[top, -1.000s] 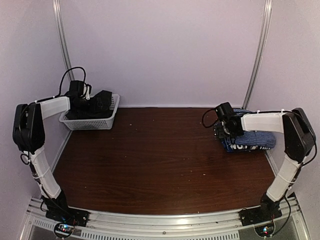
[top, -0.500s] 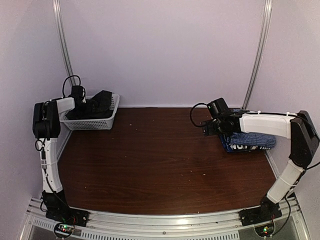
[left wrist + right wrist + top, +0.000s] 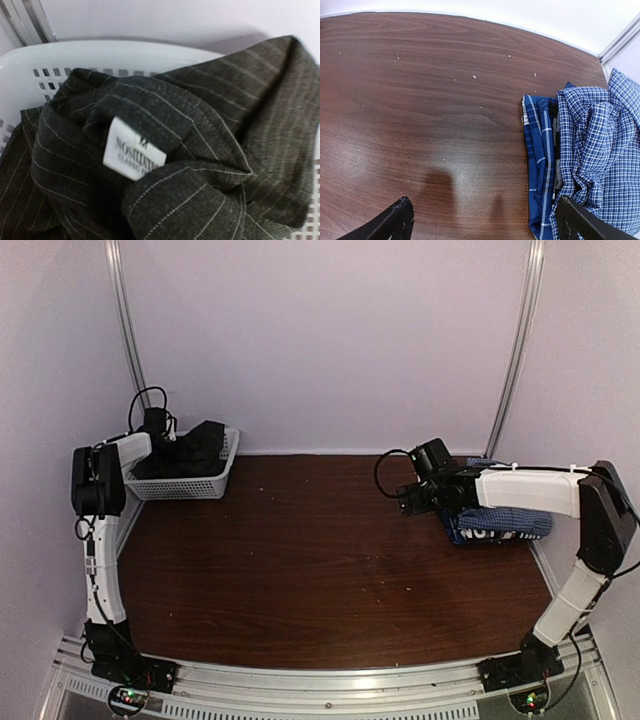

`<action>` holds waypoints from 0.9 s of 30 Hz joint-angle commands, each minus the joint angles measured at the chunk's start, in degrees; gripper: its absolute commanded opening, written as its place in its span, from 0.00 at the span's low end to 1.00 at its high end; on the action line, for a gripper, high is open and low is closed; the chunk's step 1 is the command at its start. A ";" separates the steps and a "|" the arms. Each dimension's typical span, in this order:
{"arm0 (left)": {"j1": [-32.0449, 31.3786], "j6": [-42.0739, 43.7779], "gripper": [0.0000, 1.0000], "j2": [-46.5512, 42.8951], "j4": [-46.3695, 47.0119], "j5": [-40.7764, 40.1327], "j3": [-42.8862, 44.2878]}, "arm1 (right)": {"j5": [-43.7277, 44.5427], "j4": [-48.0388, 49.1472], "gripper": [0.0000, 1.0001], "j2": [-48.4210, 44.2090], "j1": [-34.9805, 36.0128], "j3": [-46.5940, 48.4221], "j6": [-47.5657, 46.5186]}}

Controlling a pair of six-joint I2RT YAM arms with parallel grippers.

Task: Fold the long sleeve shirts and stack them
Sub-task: Pick up the crumpled shirt from the bin, then place the crumpled shirt at the center of the board.

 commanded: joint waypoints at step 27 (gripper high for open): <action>-35.27 -7.58 0.00 -48.90 11.08 26.97 -11.78 | -10.93 2.36 1.00 -29.14 0.87 -10.13 2.88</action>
